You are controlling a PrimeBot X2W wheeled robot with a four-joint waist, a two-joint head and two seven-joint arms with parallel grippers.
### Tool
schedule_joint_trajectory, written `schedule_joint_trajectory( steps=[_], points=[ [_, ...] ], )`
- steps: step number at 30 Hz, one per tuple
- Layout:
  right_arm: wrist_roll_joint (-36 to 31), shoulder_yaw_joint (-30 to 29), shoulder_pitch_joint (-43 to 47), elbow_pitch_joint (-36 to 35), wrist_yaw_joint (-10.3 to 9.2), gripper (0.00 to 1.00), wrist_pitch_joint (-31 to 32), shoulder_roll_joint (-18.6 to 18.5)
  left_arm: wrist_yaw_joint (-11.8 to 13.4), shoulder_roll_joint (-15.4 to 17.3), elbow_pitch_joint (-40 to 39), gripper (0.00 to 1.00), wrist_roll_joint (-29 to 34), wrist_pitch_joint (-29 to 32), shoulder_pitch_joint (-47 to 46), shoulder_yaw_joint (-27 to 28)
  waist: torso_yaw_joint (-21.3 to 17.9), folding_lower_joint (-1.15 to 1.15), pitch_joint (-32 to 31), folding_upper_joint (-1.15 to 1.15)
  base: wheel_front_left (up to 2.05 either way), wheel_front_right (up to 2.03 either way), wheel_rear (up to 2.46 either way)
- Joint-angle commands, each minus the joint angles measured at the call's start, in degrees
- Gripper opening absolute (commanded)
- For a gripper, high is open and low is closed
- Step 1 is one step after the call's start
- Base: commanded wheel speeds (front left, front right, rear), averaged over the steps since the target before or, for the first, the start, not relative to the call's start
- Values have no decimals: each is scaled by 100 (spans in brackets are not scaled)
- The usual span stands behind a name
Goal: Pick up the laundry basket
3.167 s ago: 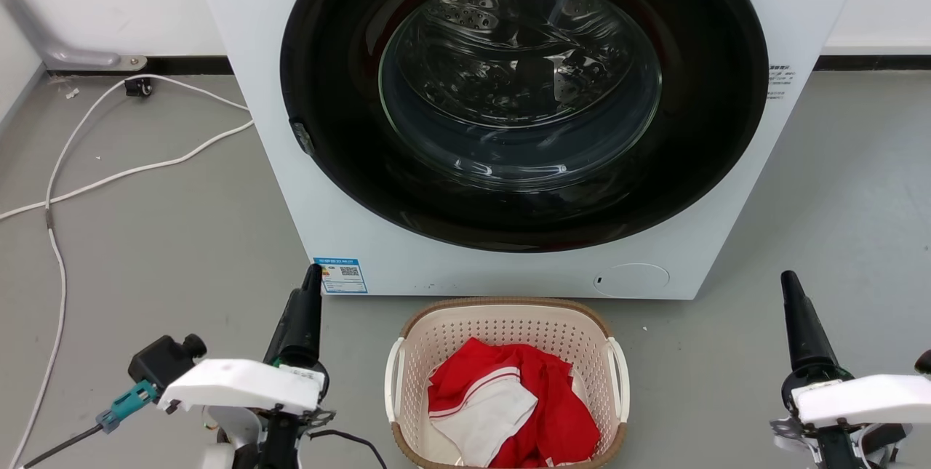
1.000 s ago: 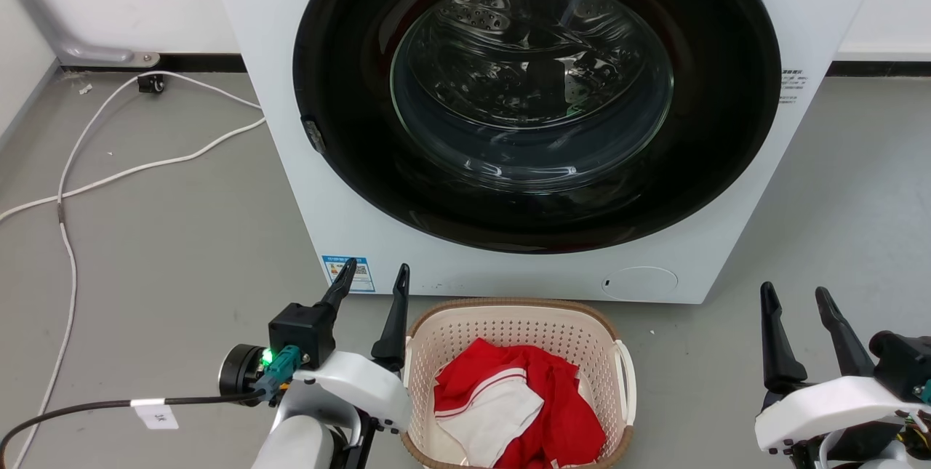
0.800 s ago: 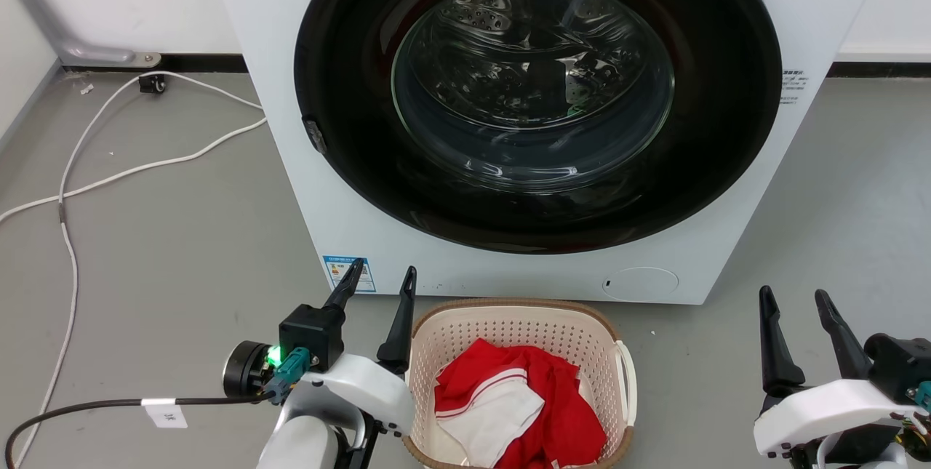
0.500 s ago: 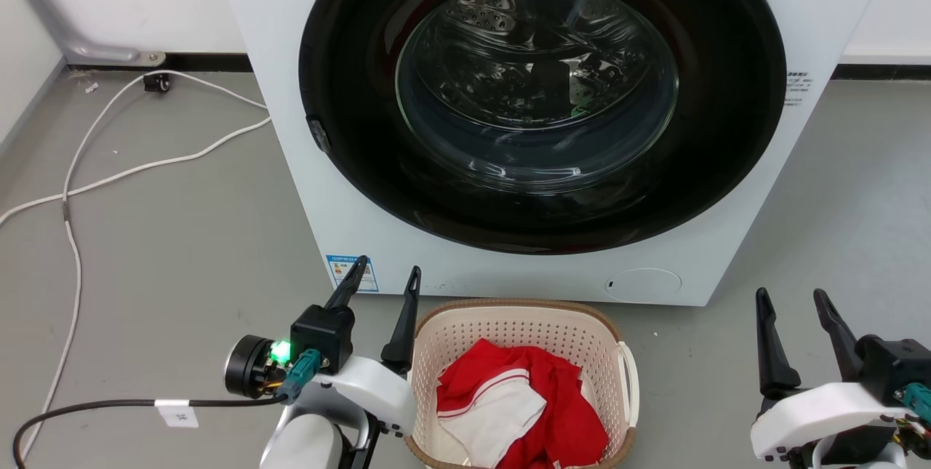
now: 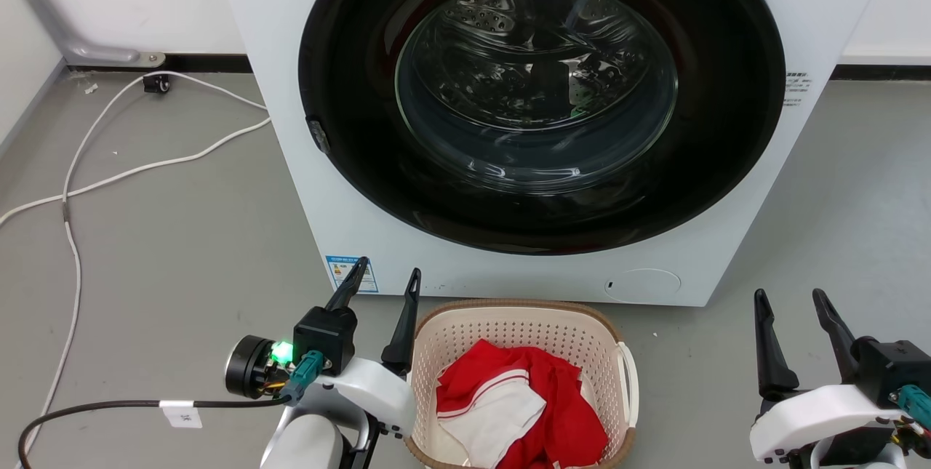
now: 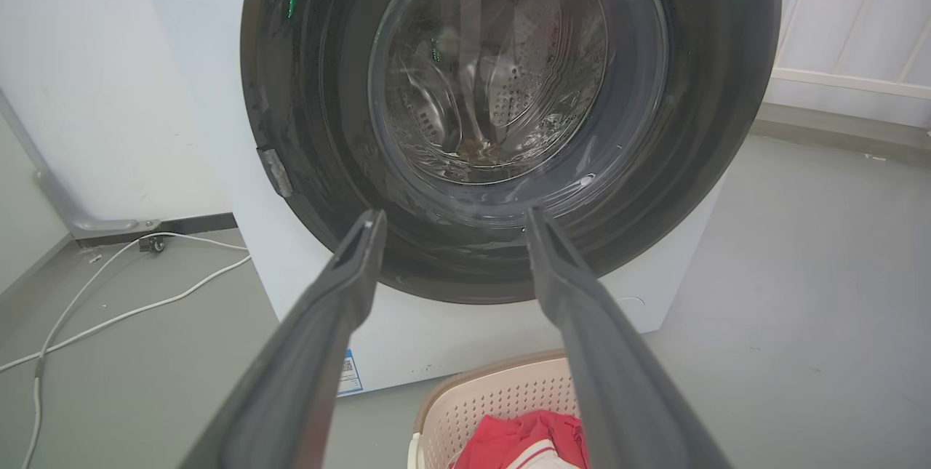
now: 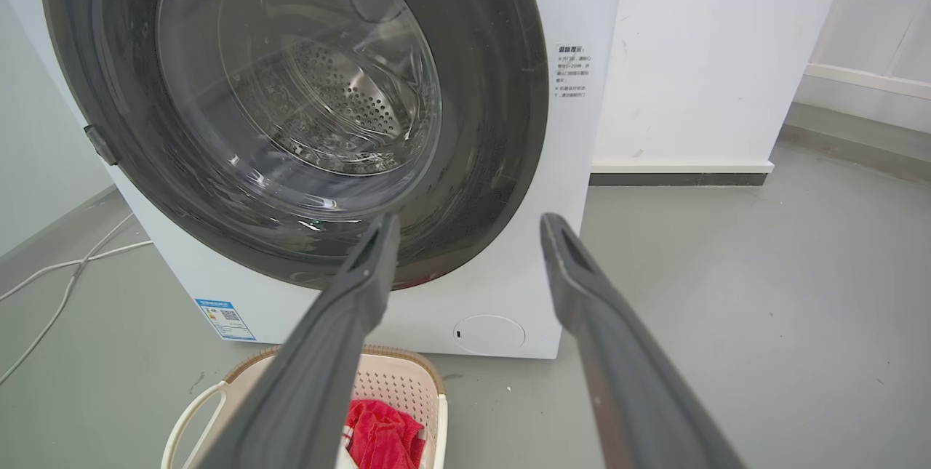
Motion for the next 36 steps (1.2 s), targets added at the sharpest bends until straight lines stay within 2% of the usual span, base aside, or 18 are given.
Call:
schedule_joint_trajectory(
  steps=[1, 22, 29, 36],
  points=[
    [23, 2, 25, 20, -2, 100, -20, 5, -14, -8, 19, 100, -25, -15, -63, 19, -3, 0, -6, 0, 0, 0, 0],
    [123, -30, -93, 151, -2, 100, -20, 5, -31, -25, 131, 100, 2, -15, -156, 55, -11, 0, 113, 0, 0, 0, 0],
    [129, 10, -354, 348, -2, 100, 140, 5, -68, -26, 486, 100, -86, -15, -463, 124, -94, 0, 556, 0, 0, 0, 0],
    [232, 157, -942, 903, -2, 100, 212, 4, -168, -14, 1242, 100, -196, -14, -1115, 198, -230, 0, 1369, 0, 0, 0, 0]
  ],
)
